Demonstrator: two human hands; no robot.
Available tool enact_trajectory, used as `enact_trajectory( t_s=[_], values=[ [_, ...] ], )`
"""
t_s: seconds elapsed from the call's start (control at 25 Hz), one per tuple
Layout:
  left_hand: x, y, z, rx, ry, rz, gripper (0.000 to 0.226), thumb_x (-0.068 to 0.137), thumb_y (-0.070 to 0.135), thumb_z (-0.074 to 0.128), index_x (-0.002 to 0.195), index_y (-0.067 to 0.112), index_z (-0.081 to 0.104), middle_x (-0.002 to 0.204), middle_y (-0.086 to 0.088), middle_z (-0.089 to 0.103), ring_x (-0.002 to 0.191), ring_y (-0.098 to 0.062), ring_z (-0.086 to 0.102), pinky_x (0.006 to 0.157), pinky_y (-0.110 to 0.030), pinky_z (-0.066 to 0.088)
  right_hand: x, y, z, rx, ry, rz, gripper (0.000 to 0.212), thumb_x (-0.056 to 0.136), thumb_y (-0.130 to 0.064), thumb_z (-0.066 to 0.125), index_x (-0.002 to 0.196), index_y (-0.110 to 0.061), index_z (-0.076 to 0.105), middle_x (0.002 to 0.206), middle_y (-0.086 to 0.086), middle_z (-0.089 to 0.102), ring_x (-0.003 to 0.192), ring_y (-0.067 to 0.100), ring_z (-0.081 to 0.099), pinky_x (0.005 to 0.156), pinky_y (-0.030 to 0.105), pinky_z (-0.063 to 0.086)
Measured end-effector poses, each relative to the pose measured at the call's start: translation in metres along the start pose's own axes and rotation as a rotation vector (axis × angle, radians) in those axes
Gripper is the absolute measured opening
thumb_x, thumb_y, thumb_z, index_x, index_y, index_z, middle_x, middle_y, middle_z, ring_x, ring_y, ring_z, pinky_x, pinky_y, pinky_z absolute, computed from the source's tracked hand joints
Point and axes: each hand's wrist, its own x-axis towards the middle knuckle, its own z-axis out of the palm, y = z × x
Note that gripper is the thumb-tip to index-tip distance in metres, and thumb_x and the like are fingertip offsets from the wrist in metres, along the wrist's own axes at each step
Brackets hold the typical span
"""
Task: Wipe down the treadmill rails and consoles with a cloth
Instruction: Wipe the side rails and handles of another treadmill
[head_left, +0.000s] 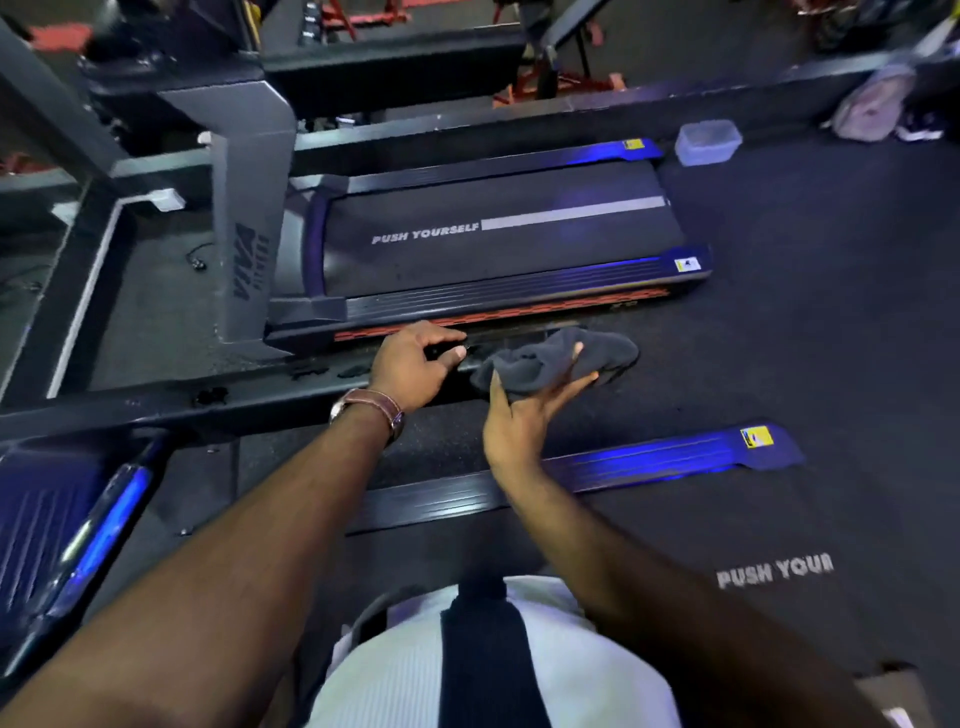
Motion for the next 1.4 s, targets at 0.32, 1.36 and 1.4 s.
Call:
enact_trajectory(
  t_s=[0.32, 1.36, 1.4],
  values=[
    [-0.001, -0.002, -0.007, 0.051, -0.053, 0.085, 0.028, 0.089, 0.034, 0.065, 0.114, 0.023, 0.07, 0.113, 0.005, 0.067, 0.105, -0.012, 0.06, 0.088, -0.017, 0.038, 0.004, -0.023, 0.054, 0.731, 0.172, 0.707, 0.133, 0.044, -0.095, 0.06, 0.153, -0.028, 0.022, 0.154, 0.003, 0.039, 0.131, 0.019, 0.048, 0.112, 0.037, 0.038],
    [-0.009, -0.021, -0.031, 0.336, -0.218, 0.125, 0.042, 0.095, 0.035, 0.052, 0.13, 0.011, 0.056, 0.12, -0.012, 0.062, 0.111, -0.031, 0.055, 0.093, -0.037, 0.041, 0.102, -0.069, -0.04, -1.088, -0.766, -0.681, 0.07, 0.085, -0.071, 0.028, 0.128, -0.027, 0.06, 0.129, -0.003, 0.065, 0.121, 0.024, 0.057, 0.101, 0.042, 0.039],
    [-0.011, -0.019, -0.029, 0.35, -0.203, 0.123, 0.042, 0.095, 0.034, 0.051, 0.13, 0.011, 0.055, 0.121, -0.011, 0.061, 0.112, -0.031, 0.054, 0.094, -0.038, 0.041, 0.109, -0.075, -0.04, -1.116, -0.779, -0.613, 0.068, 0.088, -0.07, 0.029, 0.128, -0.024, 0.06, 0.128, 0.003, 0.065, 0.119, 0.028, 0.059, 0.098, 0.042, 0.042]
  ],
)
